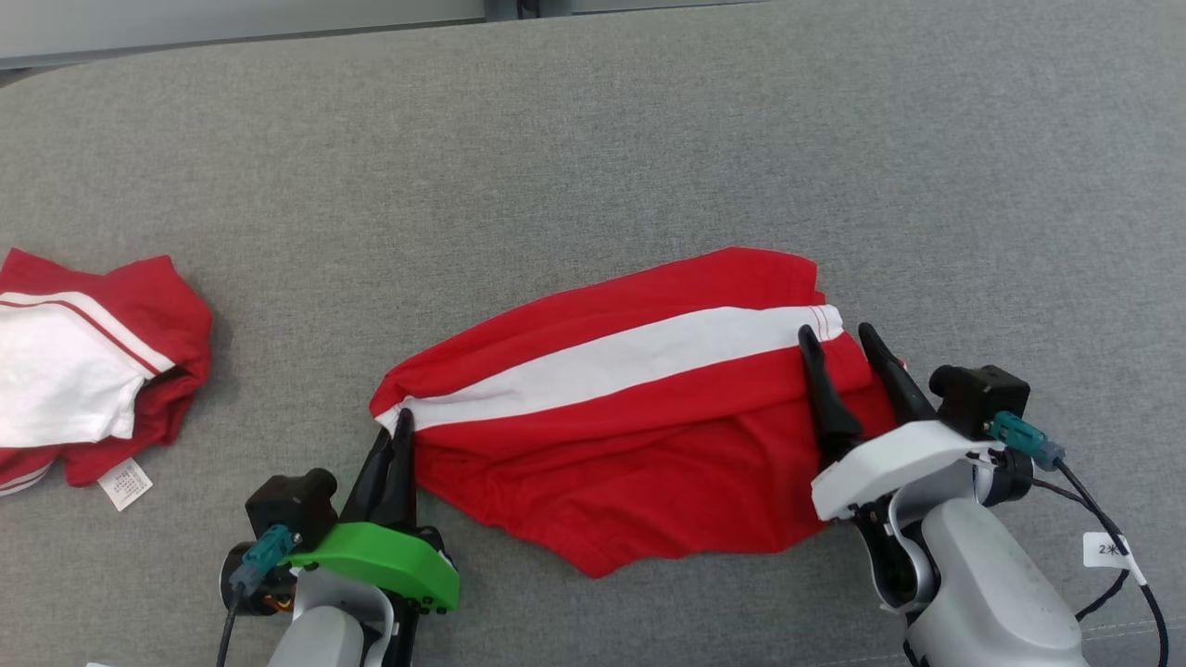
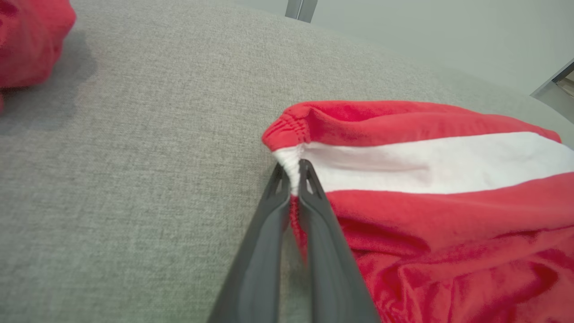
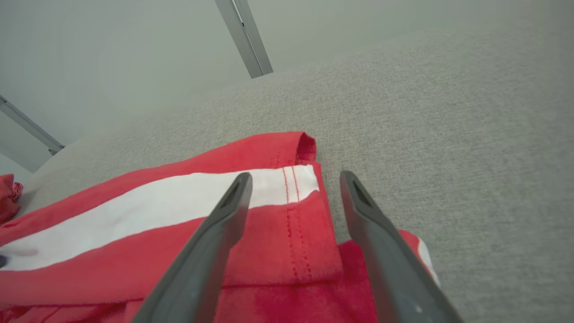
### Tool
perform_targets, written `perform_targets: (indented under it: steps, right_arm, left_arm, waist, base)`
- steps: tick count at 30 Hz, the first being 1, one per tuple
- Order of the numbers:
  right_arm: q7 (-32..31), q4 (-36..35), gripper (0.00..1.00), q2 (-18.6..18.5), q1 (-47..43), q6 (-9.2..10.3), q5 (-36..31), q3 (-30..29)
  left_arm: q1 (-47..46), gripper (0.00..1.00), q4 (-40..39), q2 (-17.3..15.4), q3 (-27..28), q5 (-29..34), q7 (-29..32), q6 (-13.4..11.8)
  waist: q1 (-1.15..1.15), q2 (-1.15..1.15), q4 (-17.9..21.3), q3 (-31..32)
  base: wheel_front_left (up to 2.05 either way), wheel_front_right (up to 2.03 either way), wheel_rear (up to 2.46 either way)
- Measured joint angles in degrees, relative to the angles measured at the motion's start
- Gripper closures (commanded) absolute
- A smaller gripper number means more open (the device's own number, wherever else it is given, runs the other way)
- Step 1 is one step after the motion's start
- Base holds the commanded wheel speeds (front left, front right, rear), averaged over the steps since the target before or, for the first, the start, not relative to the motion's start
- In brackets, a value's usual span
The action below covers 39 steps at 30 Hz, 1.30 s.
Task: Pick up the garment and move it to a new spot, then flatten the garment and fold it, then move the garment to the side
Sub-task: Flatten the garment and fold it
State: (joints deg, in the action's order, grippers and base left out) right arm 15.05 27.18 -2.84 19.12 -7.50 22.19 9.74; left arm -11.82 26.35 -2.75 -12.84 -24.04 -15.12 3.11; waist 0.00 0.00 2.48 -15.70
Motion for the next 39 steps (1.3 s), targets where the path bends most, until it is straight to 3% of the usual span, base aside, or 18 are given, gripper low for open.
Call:
perform_targets:
  steps: [10,16,20,21,23,32,39]
  right_arm:
    - [0.0,7.0,0.0,-1.7,5.9,0.01,8.3,4.1]
    - [0.0,5.7,0.51,-2.3,5.4,0.01,10.0,4.8]
    - [0.0,5.6,0.56,-2.5,4.1,0.01,11.4,5.6]
    - [0.0,5.7,0.65,-2.6,3.9,0.01,11.7,5.8]
    - [0.0,6.2,1.0,-3.1,3.9,0.01,12.2,6.5]
    - [0.0,1.6,1.0,-3.4,4.1,0.01,12.8,4.7]
    - [0.0,-7.0,1.0,-4.2,4.9,0.01,11.6,1.6]
  left_arm:
    - [-0.7,1.0,0.1,0.0,-1.3,0.4,0.0,0.4]
    - [-0.9,1.0,0.0,0.0,-1.0,0.5,0.0,0.4]
    - [-0.8,1.0,0.1,0.0,-1.0,0.5,0.0,0.4]
    - [-0.8,1.0,0.1,0.0,-1.1,0.5,0.0,0.4]
    - [-0.8,1.0,0.2,0.0,-1.1,0.5,0.0,0.3]
    - [-0.9,1.0,-1.2,0.0,0.3,0.6,0.0,0.3]
    - [-3.9,1.0,-7.0,0.0,1.8,1.6,0.0,3.0]
  waist:
    - [0.0,0.0,-1.1,-1.4]
    - [0.0,0.0,-0.9,-1.2]
    - [0.0,0.0,-0.8,-0.6]
    - [0.0,0.0,-0.8,-0.5]
    - [0.0,0.0,-0.9,-0.3]
    - [0.0,0.0,-0.9,0.9]
    - [0.0,0.0,-0.1,4.8]
  base:
    - [0.0,0.0,0.0]
    - [0.0,0.0,0.0]
    - [0.0,0.0,0.0]
    - [0.0,0.0,0.0]
    - [0.0,0.0,0.0]
    - [0.0,0.0,0.0]
    - [0.0,0.0,0.0]
